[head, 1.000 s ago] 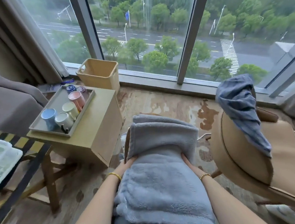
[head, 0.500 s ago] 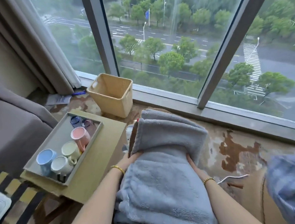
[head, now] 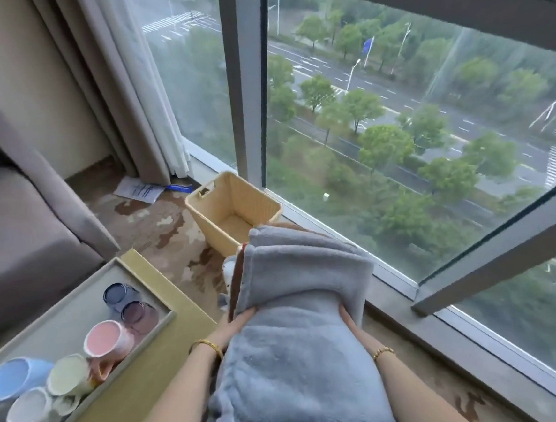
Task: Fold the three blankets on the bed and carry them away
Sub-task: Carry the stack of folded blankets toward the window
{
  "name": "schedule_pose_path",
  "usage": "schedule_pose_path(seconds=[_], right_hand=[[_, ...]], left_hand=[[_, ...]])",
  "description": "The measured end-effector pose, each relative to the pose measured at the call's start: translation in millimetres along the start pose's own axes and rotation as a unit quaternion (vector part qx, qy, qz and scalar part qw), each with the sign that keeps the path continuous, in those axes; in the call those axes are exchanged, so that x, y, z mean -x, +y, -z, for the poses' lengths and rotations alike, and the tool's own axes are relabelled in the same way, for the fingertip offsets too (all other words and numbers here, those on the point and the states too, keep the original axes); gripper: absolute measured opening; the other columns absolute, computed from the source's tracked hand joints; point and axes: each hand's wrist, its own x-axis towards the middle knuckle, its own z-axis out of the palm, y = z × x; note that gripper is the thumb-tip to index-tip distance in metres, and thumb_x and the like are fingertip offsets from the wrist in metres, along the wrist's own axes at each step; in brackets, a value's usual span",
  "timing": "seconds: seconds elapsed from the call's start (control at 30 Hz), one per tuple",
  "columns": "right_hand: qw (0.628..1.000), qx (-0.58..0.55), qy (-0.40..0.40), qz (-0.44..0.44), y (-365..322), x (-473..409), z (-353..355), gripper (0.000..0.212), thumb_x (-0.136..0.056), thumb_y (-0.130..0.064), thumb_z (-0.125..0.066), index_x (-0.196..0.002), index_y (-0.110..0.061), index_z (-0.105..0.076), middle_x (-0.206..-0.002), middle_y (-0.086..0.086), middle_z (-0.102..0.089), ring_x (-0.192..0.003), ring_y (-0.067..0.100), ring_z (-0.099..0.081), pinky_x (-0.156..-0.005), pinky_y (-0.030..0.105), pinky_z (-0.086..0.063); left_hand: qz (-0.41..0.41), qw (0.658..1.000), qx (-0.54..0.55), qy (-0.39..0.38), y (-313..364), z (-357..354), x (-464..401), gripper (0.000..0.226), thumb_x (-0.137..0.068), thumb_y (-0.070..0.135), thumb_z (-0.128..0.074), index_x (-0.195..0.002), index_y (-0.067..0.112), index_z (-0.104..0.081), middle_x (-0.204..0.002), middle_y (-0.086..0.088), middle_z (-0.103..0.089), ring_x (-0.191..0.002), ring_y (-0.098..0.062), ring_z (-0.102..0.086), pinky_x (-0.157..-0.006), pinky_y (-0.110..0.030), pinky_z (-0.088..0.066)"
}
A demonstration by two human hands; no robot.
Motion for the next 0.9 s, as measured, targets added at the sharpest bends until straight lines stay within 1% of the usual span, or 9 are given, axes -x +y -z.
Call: schedule_pose_path(seconds=[0.1, 0.27, 0.37, 0.43, 0.53, 0.6, 0.7, 0.8, 0.9], right_hand=[[1.000, 0.015, -0.024, -0.005, -56, -48, 5, 0.102, -0.045, -0.089, -0.049, -0.122, -0.023, -0.056, -0.126, 0.006, -0.059, -0.105, 0.018, -0.057, -0.105, 0.036, -0.038], [0.998, 0.037, -0.055, -0.007, -154, -134, 5, 0.083, -0.056, -0.081, -0.050, -0.118, -0.027, -0.056, -0.109, -0.002, -0.062, -0.091, 0.013, -0.061, -0.095, 0.031, -0.042], [0.995, 0.080, -0.053, 0.002, -217, -190, 9, 0.070, -0.074, -0.074, -0.045, -0.127, -0.027, -0.051, -0.094, -0.011, -0.060, -0.071, -0.004, -0.054, -0.070, 0.017, -0.043], [0.994, 0.090, -0.062, 0.000, -259, -221, 15, 0.065, -0.076, -0.070, -0.049, -0.124, -0.027, -0.051, -0.088, -0.015, -0.063, -0.067, -0.004, -0.061, -0.053, 0.012, -0.047], [0.992, 0.094, -0.080, 0.014, -327, -262, 16, 0.066, -0.075, -0.066, -0.052, -0.128, -0.028, -0.049, -0.115, -0.005, -0.063, -0.096, 0.006, -0.064, -0.080, 0.021, -0.051], [0.990, 0.104, -0.091, 0.038, -371, -291, 14, 0.059, -0.074, -0.065, -0.052, -0.120, -0.030, -0.052, -0.111, -0.006, -0.064, -0.083, 0.000, -0.066, -0.069, 0.016, -0.052], [0.984, 0.115, -0.138, 0.012, -435, -340, 9, 0.054, -0.080, -0.061, -0.053, -0.117, -0.023, -0.055, -0.089, -0.004, -0.074, -0.072, 0.008, -0.071, -0.052, 0.017, -0.053], [0.976, 0.127, -0.179, 0.014, -491, -397, -3, 0.062, -0.078, -0.060, -0.054, -0.128, -0.023, -0.052, -0.108, 0.004, -0.070, -0.096, 0.021, -0.068, -0.081, 0.033, -0.054], [0.968, 0.132, -0.211, 0.017, -536, -460, -19, 0.059, -0.082, -0.056, -0.054, -0.134, -0.029, -0.044, -0.117, 0.004, -0.066, -0.102, 0.022, -0.066, -0.089, 0.040, -0.053]], left_hand=[[-0.008, 0.999, 0.020, 0.036, 28, 19, -47, 0.033, -0.091, 0.028, -0.058, -0.121, 0.016, -0.054, -0.106, 0.001, -0.064, -0.089, -0.005, -0.061, -0.070, -0.008, -0.046], [0.015, 0.996, 0.068, 0.059, 71, 57, -137, 0.056, -0.075, 0.046, -0.067, -0.122, 0.018, -0.055, -0.117, -0.004, -0.063, -0.096, -0.011, -0.061, -0.085, -0.022, -0.044], [0.035, 0.992, 0.108, 0.060, 100, 77, -191, 0.048, -0.082, 0.041, -0.066, -0.123, 0.017, -0.055, -0.116, -0.002, -0.064, -0.087, -0.001, -0.060, -0.069, -0.010, -0.046], [0.039, 0.989, 0.128, 0.068, 128, 88, -220, 0.065, -0.070, 0.052, -0.069, -0.124, 0.019, -0.053, -0.117, -0.002, -0.063, -0.091, -0.003, -0.060, -0.073, -0.011, -0.046], [0.033, 0.984, 0.154, 0.082, 168, 106, -260, 0.085, -0.058, 0.059, -0.067, -0.130, 0.018, -0.049, -0.123, -0.003, -0.060, -0.109, -0.015, -0.058, -0.095, -0.026, -0.045], [0.042, 0.982, 0.167, 0.084, 191, 119, -287, 0.066, -0.080, 0.047, -0.065, -0.135, 0.017, -0.045, -0.129, -0.004, -0.057, -0.113, -0.018, -0.056, -0.101, -0.031, -0.043], [0.079, 0.965, 0.218, 0.122, 219, 138, -333, 0.047, -0.089, 0.040, -0.056, -0.131, 0.019, -0.048, -0.118, -0.003, -0.060, -0.098, -0.015, -0.060, -0.079, -0.023, -0.050], [0.092, 0.946, 0.262, 0.165, 237, 156, -383, 0.047, -0.085, 0.041, -0.060, -0.125, 0.017, -0.055, -0.103, -0.002, -0.065, -0.085, -0.012, -0.063, -0.063, -0.019, -0.049], [0.089, 0.926, 0.296, 0.215, 249, 174, -435, 0.054, -0.067, 0.044, -0.063, -0.114, 0.019, -0.059, -0.087, 0.004, -0.067, -0.076, -0.009, -0.064, -0.055, -0.017, -0.049]])
